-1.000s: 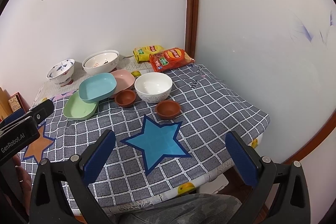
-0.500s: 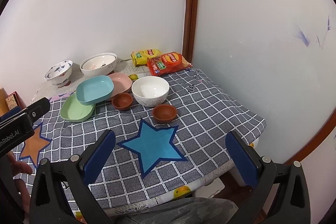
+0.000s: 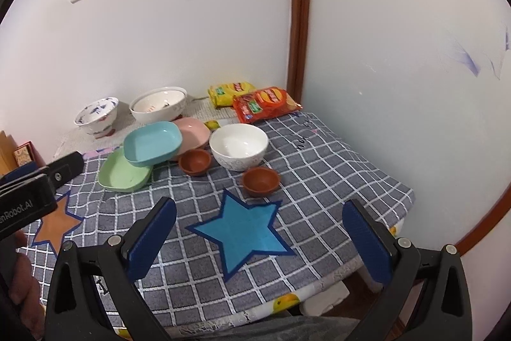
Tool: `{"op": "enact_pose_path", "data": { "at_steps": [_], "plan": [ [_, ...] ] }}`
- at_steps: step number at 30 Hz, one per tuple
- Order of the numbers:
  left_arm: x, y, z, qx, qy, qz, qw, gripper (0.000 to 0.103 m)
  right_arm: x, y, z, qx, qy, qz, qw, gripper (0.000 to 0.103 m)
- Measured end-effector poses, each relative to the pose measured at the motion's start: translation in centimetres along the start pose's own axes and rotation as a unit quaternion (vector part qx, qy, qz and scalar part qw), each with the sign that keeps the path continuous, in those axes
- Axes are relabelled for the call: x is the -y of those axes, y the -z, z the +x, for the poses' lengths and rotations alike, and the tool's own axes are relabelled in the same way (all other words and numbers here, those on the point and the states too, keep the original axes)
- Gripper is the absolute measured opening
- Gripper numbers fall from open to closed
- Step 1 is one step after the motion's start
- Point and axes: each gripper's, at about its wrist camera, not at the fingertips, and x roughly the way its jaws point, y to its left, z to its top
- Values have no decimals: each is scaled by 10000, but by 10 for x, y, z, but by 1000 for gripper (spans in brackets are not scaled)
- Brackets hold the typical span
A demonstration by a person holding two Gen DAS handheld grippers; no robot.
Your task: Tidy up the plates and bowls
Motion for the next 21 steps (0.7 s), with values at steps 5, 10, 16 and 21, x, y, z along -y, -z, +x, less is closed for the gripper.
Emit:
{"op": "enact_pose_path", "data": {
  "at_steps": [5, 10, 16, 21],
  "plan": [
    [-2, -3, 9, -7, -34, 61, 10000, 102, -8, -8, 10, -85, -223, -16, 9997, 102],
    [-10, -11, 22, -6, -85, 97, 9999, 102, -25, -26, 26, -40, -341, -199, 9992, 102],
    [-30, -23, 45, -123, -183, -93, 9997, 93, -51, -50, 48, -31, -427, -418, 9982, 102],
    [-46, -36, 64, -209, -305, -170, 9992, 93, -67, -71, 70, -55, -455, -561, 9974, 102]
  ]
}}
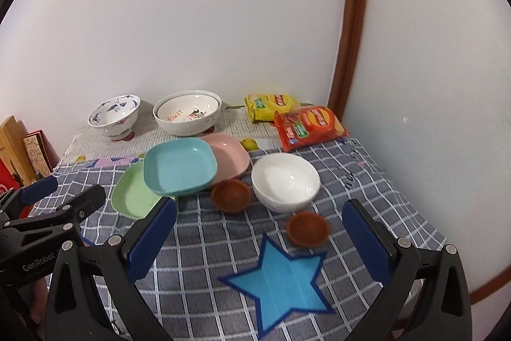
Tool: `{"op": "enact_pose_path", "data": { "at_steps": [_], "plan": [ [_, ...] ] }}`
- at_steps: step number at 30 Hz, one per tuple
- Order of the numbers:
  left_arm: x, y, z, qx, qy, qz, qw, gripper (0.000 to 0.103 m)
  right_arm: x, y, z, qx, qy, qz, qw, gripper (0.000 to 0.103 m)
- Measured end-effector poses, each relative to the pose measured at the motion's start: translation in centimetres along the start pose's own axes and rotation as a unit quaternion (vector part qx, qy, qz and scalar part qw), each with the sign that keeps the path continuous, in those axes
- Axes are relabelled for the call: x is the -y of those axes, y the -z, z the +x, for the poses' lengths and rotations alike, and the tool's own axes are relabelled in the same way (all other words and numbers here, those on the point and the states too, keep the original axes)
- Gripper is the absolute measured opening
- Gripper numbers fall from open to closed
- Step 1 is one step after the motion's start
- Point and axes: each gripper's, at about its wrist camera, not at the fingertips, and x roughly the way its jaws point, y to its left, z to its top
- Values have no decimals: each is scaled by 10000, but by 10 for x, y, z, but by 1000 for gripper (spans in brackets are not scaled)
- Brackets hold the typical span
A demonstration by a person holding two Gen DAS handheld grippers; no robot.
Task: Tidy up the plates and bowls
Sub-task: 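Move both grippers to the teal plate rim and close them on it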
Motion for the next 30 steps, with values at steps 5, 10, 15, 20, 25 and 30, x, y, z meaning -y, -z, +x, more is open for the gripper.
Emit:
{"op": "enact_pose_path", "data": {
  "at_steps": [5, 10, 15, 20, 25, 30],
  "plan": [
    [-11, -15, 22, -108, -126, -29, 9999, 93, -2, -24, 19, 88, -271, 187, 9994, 102],
    [-20, -26, 44, -189, -226, -67, 9995, 93, -3, -47, 44, 68, -399, 331, 9986, 102],
    [-25, -30, 71, -344, -303, -93, 9989, 93, -8, -57, 80, -197, -623, 304, 9974, 101],
    [-25, -31, 100, -522, -326, -20, 9981, 93, -12, -42, 121, -486, -857, 300, 9947, 95],
    [-24, -30, 129, -760, -370, 37, 9964, 90, -10, -24, 164, -884, -884, 433, 9912, 89],
    [-25, -32, 147, -824, -380, -15, 9959, 87, -3, -19, 186, -992, -940, 629, 9886, 84]
  ]
}}
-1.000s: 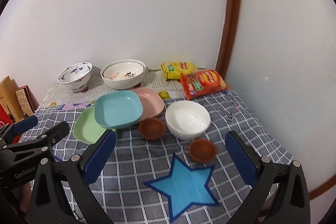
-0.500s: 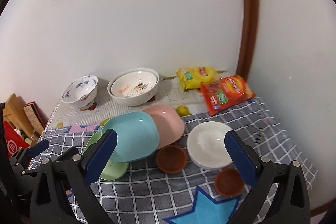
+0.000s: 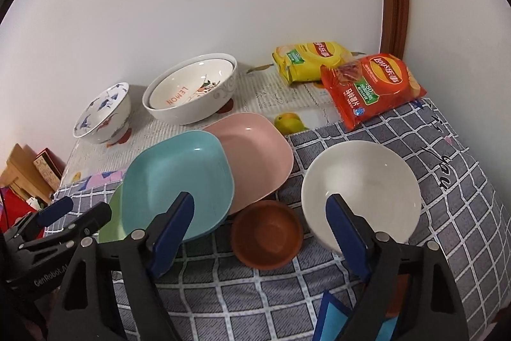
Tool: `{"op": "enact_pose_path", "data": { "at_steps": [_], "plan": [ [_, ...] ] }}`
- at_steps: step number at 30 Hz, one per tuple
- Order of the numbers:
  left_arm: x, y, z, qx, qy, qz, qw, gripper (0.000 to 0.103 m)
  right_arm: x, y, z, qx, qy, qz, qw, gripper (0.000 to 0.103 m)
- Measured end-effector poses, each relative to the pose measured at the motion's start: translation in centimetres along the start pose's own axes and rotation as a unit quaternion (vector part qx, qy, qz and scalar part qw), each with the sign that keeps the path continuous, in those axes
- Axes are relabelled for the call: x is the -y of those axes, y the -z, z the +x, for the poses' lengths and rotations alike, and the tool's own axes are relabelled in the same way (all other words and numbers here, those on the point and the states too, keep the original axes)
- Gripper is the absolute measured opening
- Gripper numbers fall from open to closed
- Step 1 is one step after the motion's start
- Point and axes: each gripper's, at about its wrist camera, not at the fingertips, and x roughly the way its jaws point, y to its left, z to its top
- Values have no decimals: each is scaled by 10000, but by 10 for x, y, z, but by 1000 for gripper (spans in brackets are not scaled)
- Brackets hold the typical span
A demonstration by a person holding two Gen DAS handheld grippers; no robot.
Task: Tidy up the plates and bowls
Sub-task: 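Move both grippers to the teal plate rim and close them on it, then lift the teal plate with both grippers and carry it over the green plate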
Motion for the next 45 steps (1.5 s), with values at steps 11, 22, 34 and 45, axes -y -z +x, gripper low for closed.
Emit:
{"op": "enact_pose_path", "data": {
  "at_steps": [11, 22, 34, 45],
  "plan": [
    [-4, -6, 30, -123, 140, -311, 9993, 78, -7, -2, 26, -203, -20, -85, 9998, 71],
    [1, -8, 56, -345, 155, -234, 9990, 63, -12, 4, 50, -475, 17, -89, 9988, 58],
    [2, -5, 68, -533, 172, -289, 9980, 38, -19, 10, 71, -737, -138, -130, 9971, 35],
    [3, 3, 53, -473, 138, -141, 9987, 13, -37, 20, 62, -777, -108, -430, 9960, 12]
  ]
}}
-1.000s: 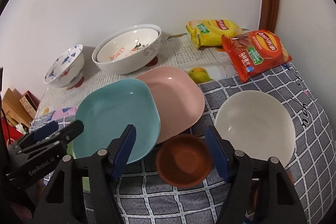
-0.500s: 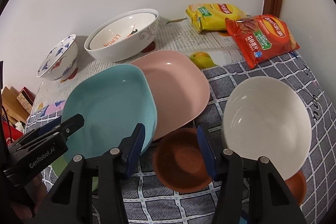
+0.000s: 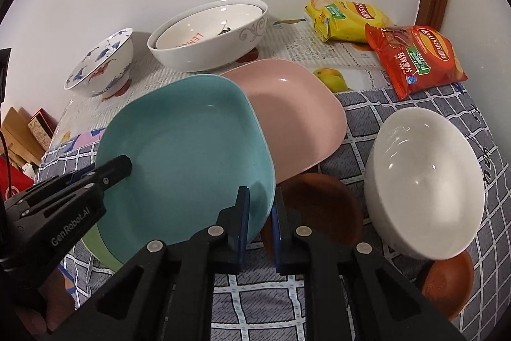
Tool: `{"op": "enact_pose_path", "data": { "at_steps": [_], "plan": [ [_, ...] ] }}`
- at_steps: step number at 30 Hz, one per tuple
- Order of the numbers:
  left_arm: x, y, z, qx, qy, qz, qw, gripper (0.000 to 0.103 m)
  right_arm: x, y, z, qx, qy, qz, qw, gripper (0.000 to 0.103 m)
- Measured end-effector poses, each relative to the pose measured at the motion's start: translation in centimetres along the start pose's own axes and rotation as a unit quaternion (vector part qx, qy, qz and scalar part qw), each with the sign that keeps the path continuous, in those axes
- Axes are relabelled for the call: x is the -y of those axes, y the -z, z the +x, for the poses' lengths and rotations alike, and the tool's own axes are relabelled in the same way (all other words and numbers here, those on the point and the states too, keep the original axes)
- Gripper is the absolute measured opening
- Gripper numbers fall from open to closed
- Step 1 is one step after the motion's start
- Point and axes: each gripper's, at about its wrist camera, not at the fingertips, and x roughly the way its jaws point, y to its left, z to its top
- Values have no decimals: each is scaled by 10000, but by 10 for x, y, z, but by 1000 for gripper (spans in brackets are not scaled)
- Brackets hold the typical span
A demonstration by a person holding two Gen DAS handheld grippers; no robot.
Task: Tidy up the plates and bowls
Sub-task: 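Lift the teal plate with both grippers and carry it over the green plate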
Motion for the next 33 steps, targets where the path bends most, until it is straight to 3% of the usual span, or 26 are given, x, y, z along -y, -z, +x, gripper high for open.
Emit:
{"op": "enact_pose_path", "data": {
  "at_steps": [18, 26, 33],
  "plan": [
    [-25, 22, -64, 194, -72, -235, 9995, 12, -17, 23, -56, 340, -773, 74, 9964, 11],
    [-18, 35, -86, 297, -92, -216, 9993, 12, -13, 37, -76, 434, -858, -3, 9954, 11],
    [-8, 45, -85, 260, -153, -125, 9995, 12, -7, 49, -74, 267, -773, -105, 9966, 11]
  ]
}}
